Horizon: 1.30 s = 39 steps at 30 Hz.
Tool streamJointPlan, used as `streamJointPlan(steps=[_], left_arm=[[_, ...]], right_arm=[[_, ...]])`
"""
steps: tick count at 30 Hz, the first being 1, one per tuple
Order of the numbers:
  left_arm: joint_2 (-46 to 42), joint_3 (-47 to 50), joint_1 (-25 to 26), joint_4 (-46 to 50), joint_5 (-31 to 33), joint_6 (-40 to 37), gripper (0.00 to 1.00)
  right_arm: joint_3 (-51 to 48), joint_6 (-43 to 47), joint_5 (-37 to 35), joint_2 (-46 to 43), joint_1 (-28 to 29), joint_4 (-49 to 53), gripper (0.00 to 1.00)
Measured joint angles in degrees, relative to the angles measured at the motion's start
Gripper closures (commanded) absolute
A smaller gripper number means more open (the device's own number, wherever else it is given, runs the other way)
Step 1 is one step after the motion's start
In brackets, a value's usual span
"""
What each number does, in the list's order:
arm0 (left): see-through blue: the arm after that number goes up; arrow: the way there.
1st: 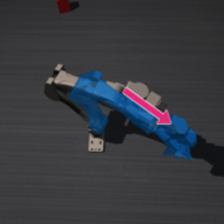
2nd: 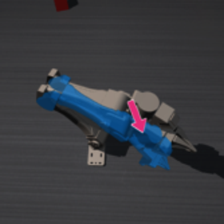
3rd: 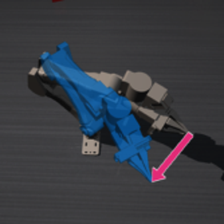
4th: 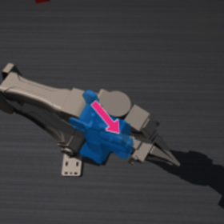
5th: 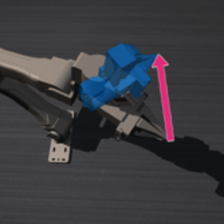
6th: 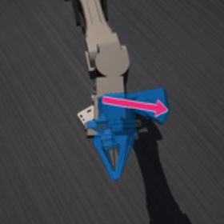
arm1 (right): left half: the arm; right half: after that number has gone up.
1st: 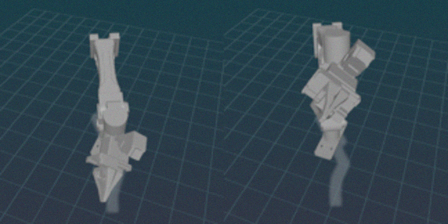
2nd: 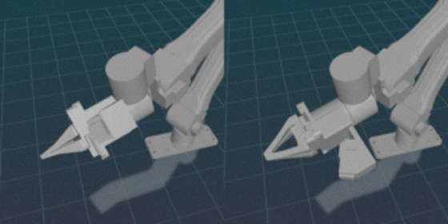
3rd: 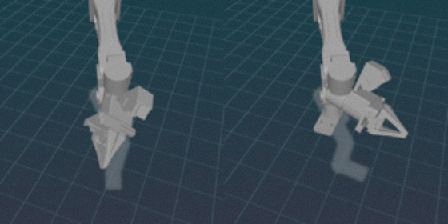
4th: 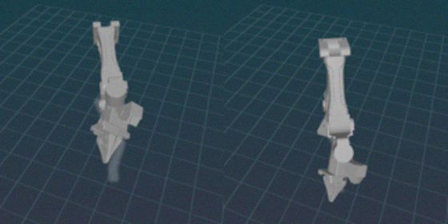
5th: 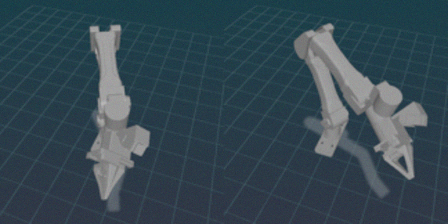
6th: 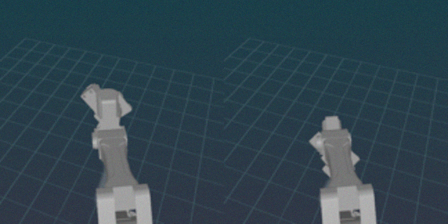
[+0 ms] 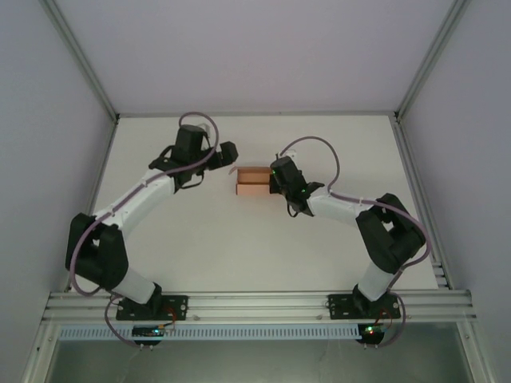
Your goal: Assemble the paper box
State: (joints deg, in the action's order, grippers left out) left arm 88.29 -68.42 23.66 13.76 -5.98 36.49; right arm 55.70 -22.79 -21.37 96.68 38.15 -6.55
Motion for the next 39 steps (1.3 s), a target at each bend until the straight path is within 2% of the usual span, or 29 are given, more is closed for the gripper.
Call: streamJointPlan(steps=[4,11,16,23,28,32,39], left_arm=[[7.4,-1.5,-2.6,-0.3,-7.5,1.8,0.00],[16.1,-1.8,-2.7,-1.1,-16.6,3.9,0.00],[18.4,-2.2,-2.7,-2.8,-19.4,4.8,0.12],[19.8,1.0,-2.7,-7.9,-23.5,6.9,0.34],[19.8,4.1,-2.6,-10.8,-25.0,7.7,0.40],[19.8,5.8,-2.5,-13.3,-25.3,8.3,0.46],[19.7,7.5,-2.5,-16.3,-25.3,8.6,0.46]], right_arm=[[-1.1,0.6,-1.0,0.0,0.8,-1.9,0.93],[-3.6,2.0,-1.3,-0.2,1.7,-5.2,0.90],[-5.4,3.2,-0.3,-0.2,2.5,-5.5,0.89],[-6.6,4.3,0.4,-0.4,3.3,-4.5,0.86],[-8.1,4.2,0.9,-1.7,3.7,-2.1,0.84],[-8.9,3.5,1.0,-3.1,4.0,-0.4,0.76],[-9.4,2.7,1.8,-9.1,4.1,4.5,0.64]])
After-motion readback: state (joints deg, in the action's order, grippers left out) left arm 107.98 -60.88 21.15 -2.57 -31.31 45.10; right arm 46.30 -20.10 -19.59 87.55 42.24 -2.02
